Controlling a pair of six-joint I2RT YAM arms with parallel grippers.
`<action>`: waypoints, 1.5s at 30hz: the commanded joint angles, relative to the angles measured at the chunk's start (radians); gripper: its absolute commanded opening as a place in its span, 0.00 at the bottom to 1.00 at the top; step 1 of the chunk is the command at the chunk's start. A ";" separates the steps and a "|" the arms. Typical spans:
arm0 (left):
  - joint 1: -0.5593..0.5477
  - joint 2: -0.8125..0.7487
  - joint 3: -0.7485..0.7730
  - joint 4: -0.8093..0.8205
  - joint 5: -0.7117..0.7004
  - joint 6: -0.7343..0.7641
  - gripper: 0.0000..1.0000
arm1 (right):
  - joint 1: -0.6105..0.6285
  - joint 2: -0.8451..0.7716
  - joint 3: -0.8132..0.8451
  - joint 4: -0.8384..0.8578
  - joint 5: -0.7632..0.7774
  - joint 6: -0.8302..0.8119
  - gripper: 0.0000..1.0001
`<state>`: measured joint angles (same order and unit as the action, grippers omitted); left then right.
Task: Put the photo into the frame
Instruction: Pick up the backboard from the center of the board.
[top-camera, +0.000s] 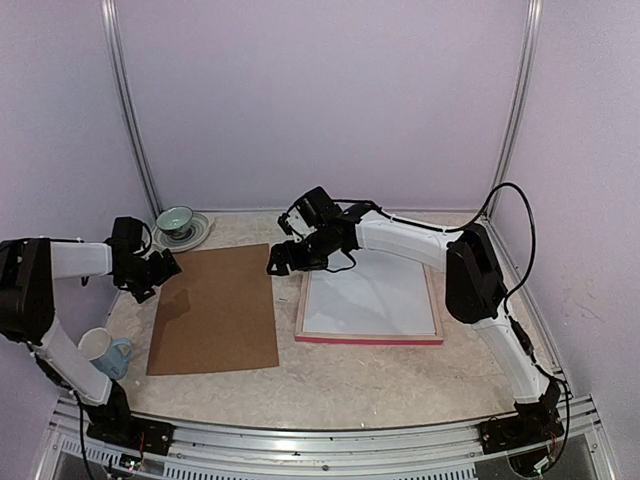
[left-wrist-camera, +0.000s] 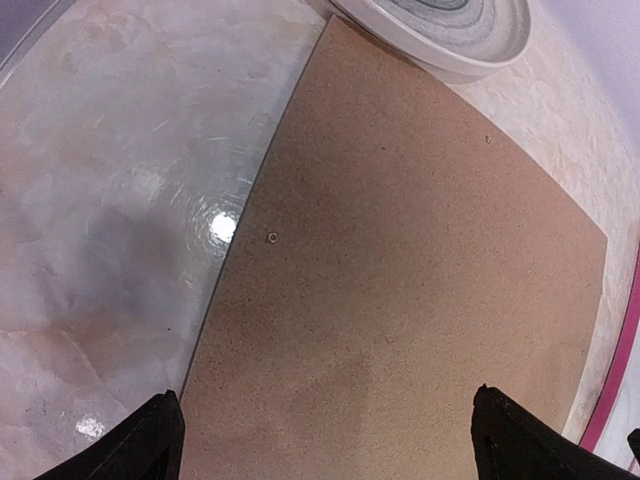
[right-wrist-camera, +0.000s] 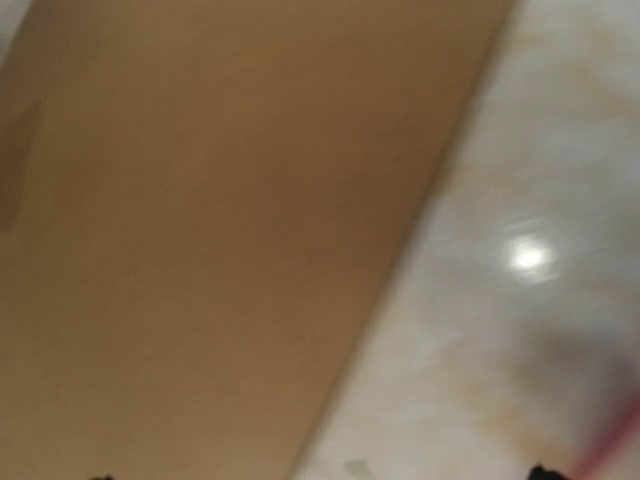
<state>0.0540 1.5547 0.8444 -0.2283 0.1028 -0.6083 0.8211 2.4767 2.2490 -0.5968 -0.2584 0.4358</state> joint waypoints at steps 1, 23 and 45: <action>0.009 -0.035 -0.006 0.001 -0.090 -0.019 0.99 | 0.042 0.042 0.037 0.037 -0.107 0.053 0.89; 0.011 0.106 0.005 0.002 -0.119 -0.018 0.99 | 0.054 0.135 0.032 0.098 -0.211 0.262 0.86; -0.029 0.113 -0.059 0.139 0.138 -0.048 0.97 | 0.036 0.127 -0.047 0.162 -0.256 0.364 0.87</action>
<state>0.0391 1.6615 0.8219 -0.1059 0.1017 -0.6292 0.8658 2.5946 2.2326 -0.4545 -0.4923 0.7841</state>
